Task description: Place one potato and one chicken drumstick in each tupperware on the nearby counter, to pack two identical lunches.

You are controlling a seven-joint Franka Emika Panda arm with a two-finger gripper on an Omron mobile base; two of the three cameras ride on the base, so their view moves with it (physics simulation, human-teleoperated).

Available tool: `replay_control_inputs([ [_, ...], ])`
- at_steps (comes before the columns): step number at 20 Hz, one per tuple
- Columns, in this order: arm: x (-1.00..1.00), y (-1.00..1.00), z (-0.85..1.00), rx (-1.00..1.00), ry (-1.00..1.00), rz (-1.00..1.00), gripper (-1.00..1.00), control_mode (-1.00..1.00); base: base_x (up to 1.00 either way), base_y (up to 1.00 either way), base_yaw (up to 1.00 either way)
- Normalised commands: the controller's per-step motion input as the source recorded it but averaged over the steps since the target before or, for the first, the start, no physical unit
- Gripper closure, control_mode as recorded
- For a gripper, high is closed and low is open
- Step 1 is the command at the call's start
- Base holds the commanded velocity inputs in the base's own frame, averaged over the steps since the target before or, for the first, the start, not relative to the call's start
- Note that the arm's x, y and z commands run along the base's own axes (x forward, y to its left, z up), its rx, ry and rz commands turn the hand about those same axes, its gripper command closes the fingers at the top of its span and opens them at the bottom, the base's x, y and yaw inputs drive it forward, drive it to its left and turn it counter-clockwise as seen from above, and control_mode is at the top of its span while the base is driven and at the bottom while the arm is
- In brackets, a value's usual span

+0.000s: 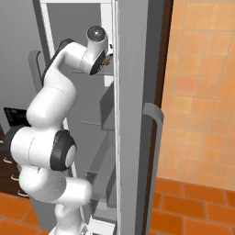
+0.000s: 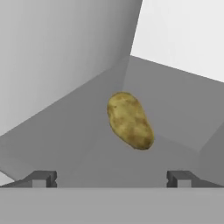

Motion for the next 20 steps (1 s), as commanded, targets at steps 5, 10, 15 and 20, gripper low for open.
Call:
replay_control_inputs([
  [5,0.59,0.00,-0.19,0.00,0.03,0.06,-1.00,-1.00,0.00,0.00,0.00],
  [10,0.59,0.00,-0.15,-0.01,0.00,0.04,-1.00,-1.00,0.00,0.00,0.00],
  [15,0.55,0.00,-0.15,-0.01,0.00,0.04,-1.00,-1.00,0.00,0.00,0.00],
  [20,0.13,0.20,-0.32,-0.07,0.09,0.06,1.00,-1.00,0.00,0.00,0.00],
])
